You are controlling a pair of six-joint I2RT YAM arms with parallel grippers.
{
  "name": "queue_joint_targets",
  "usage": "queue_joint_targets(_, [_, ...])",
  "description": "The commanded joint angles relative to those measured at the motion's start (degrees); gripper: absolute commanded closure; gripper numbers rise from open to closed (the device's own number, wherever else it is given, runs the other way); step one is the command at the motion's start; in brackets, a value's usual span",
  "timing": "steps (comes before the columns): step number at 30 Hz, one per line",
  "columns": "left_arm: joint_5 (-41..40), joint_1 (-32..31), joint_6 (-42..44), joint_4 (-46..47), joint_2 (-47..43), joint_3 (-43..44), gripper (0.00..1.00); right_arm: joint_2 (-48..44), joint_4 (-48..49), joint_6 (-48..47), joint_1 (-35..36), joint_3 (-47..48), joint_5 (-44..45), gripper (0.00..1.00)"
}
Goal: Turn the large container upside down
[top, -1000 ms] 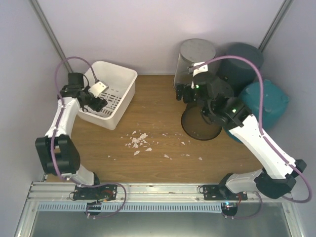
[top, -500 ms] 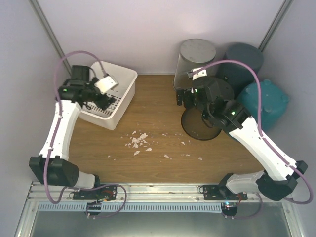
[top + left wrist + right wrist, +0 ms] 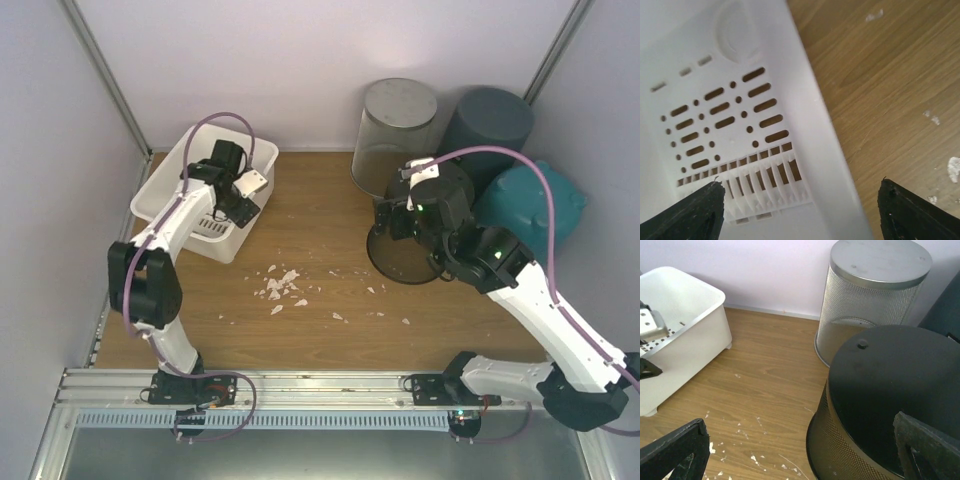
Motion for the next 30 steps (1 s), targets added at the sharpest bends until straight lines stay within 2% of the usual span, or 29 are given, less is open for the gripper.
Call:
queue_joint_targets(1, [-4.59, -1.71, -2.38, 1.47, 3.92, 1.75, 0.23, -2.17, -0.51, 1.22, 0.12, -1.64, 0.12, 0.00])
queue_joint_targets(6, [-4.33, -2.11, -3.89, -0.92, 8.02, 5.70, 0.62, -3.28, -0.70, 1.04, 0.08, -2.86, 0.19, 0.00])
queue_joint_targets(11, [-4.85, -4.21, -4.45, -2.08, 6.92, 8.39, 0.74, -4.06, -0.45, 1.04, 0.03, -4.19, -0.28, 0.00])
queue_joint_targets(16, [-7.34, -6.04, -3.87, -3.33, 6.76, 9.44, 0.97, -4.23, -0.24, 1.60, 0.07, -4.89, -0.80, 0.00])
queue_joint_targets(17, [-7.65, -6.04, -3.88, -3.69, 6.77, 9.61, 1.00, -4.31, -0.31, 1.65, 0.07, -4.82, -0.90, 0.00])
queue_joint_targets(22, [-6.72, -6.78, -4.04, -5.00, 5.12, 10.26, 1.00, -4.46, -1.09, 1.81, 0.06, -4.23, -1.09, 0.00])
queue_joint_targets(26, [-2.80, -7.00, -5.08, -8.84, 2.77, 15.50, 1.00, -4.81, -1.54, 2.01, 0.11, -4.04, -0.72, 0.00])
queue_joint_targets(28, [2.69, -6.82, -6.17, -12.29, 1.10, 21.32, 1.00, -4.92, -1.77, 1.94, 0.07, -3.98, -0.56, 0.00])
queue_joint_targets(30, [13.88, -5.36, -7.64, -15.87, -0.33, 29.47, 1.00, -5.23, -2.06, 1.85, 0.08, -3.86, 0.07, 0.00])
